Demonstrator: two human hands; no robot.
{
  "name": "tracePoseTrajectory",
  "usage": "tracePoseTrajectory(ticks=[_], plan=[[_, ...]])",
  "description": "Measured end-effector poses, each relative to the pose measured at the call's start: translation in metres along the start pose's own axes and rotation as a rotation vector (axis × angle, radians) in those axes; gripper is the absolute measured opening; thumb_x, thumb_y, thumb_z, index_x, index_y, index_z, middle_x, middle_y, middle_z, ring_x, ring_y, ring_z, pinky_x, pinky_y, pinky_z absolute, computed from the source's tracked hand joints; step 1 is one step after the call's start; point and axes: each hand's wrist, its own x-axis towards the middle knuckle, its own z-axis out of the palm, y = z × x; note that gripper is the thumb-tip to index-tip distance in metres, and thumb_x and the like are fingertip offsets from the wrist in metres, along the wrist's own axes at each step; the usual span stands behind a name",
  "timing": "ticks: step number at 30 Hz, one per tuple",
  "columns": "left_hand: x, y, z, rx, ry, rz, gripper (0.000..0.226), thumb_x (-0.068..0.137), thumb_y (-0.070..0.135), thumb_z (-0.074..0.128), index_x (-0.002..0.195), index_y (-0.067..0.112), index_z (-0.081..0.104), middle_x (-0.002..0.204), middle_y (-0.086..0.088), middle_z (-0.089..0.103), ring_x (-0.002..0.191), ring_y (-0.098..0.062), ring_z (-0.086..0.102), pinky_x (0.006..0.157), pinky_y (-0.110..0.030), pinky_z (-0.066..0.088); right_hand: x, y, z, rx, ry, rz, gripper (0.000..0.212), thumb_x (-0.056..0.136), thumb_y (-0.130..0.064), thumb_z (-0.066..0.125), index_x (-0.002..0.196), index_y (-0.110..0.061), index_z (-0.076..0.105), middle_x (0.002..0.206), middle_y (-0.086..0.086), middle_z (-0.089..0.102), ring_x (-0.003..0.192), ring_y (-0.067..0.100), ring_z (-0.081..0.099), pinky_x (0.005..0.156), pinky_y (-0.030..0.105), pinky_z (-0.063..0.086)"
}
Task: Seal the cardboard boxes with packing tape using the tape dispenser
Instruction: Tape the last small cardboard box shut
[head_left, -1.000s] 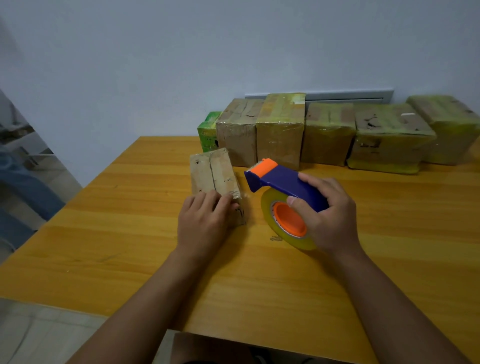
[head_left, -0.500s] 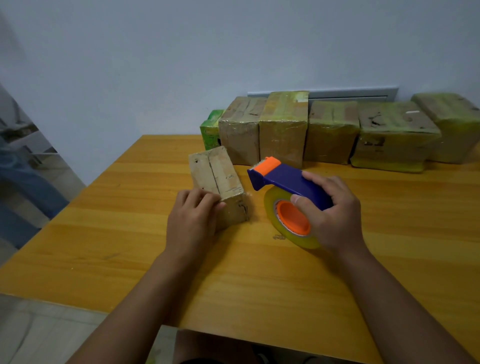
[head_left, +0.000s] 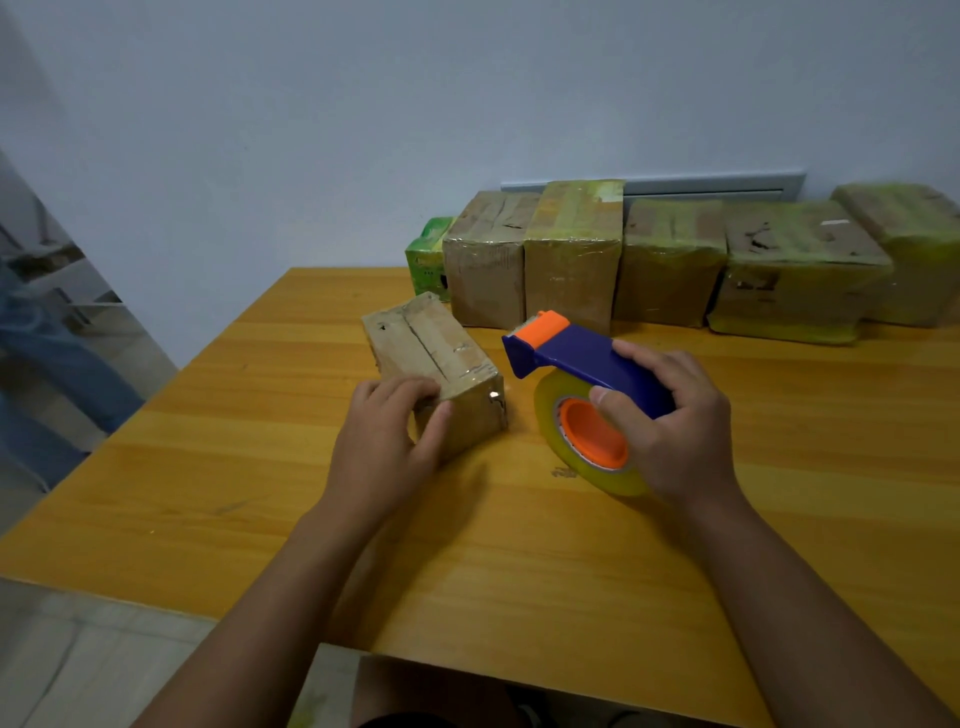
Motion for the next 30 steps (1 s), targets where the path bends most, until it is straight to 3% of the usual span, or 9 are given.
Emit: tracePoseTrajectory(ticks=[5,9,12,15,18,21,25,30], plan=[[0.004,-0.004,0.009,0.107,0.081,0.146,0.026,0.094,0.034,0.049,0.092,0.016,0.067,0.092,0.003,0.065,0.086,-0.018,0.046,0.071,-0.035,0.043,0.000,-0.001,0.000,0.015,0.006,0.008,0.061,0.070,-0.057,0.062,0.123,-0.028,0.061,0.115,-0.006,0.056,0.101,0.006,0.056,0.074,0.017,0.049],[0.000,0.011,0.015,0.335,0.146,0.050,0.024,0.093,0.032,0.050,0.085,0.015,0.066,0.086,-0.002,0.064,0.081,-0.025,0.049,0.065,-0.035,0.034,0.000,-0.001,-0.001,-0.005,0.004,0.012,0.066,0.070,-0.058,0.061,0.126,-0.025,0.061,0.114,-0.005,0.055,0.100,0.007,0.056,0.072,0.016,0.047],[0.003,0.025,0.016,0.437,0.080,-0.031,0.031,0.091,0.039,0.047,0.084,0.016,0.067,0.086,-0.003,0.063,0.082,-0.026,0.050,0.066,-0.034,0.027,0.000,-0.001,0.000,-0.015,0.005,0.008,0.065,0.070,-0.058,0.061,0.126,-0.025,0.061,0.114,-0.006,0.055,0.100,0.007,0.056,0.073,0.018,0.048],[0.004,0.026,0.007,0.301,-0.003,-0.036,0.047,0.087,0.050,0.039,0.100,0.019,0.071,0.097,0.000,0.063,0.094,-0.023,0.049,0.076,-0.034,0.026,0.000,0.000,-0.001,-0.004,0.005,0.012,0.063,0.070,-0.057,0.061,0.125,-0.025,0.062,0.113,-0.005,0.056,0.099,0.008,0.056,0.073,0.014,0.047],[0.001,0.014,-0.010,0.121,-0.101,0.019,0.060,0.083,0.045,0.026,0.122,0.022,0.066,0.116,0.007,0.061,0.115,-0.016,0.041,0.090,-0.033,0.020,0.000,0.000,-0.002,0.005,0.002,0.019,0.064,0.070,-0.058,0.061,0.125,-0.025,0.062,0.113,-0.005,0.056,0.100,0.009,0.056,0.073,0.013,0.047],[0.003,-0.005,-0.024,0.046,-0.175,0.105,0.055,0.086,0.042,0.030,0.130,0.024,0.058,0.123,0.012,0.059,0.128,-0.017,0.040,0.100,-0.039,0.025,-0.001,-0.001,-0.001,-0.006,0.000,0.006,0.064,0.070,-0.058,0.061,0.125,-0.024,0.063,0.114,-0.005,0.056,0.100,0.009,0.056,0.073,0.013,0.046],[0.010,-0.024,-0.018,0.067,-0.171,0.268,0.037,0.093,0.042,0.049,0.117,0.021,0.067,0.116,0.006,0.067,0.105,-0.020,0.058,0.084,-0.036,0.041,0.000,-0.001,-0.001,-0.011,-0.002,0.004,0.065,0.071,-0.058,0.061,0.126,-0.023,0.062,0.114,-0.006,0.055,0.100,0.008,0.056,0.073,0.014,0.047],[0.012,-0.019,-0.006,0.115,-0.086,0.284,0.033,0.092,0.040,0.052,0.109,0.017,0.068,0.104,0.002,0.067,0.093,-0.021,0.055,0.075,-0.036,0.042,0.000,0.000,-0.001,-0.003,-0.001,0.009,0.067,0.070,-0.058,0.061,0.126,-0.021,0.062,0.115,-0.003,0.057,0.101,0.011,0.056,0.072,0.010,0.046]])
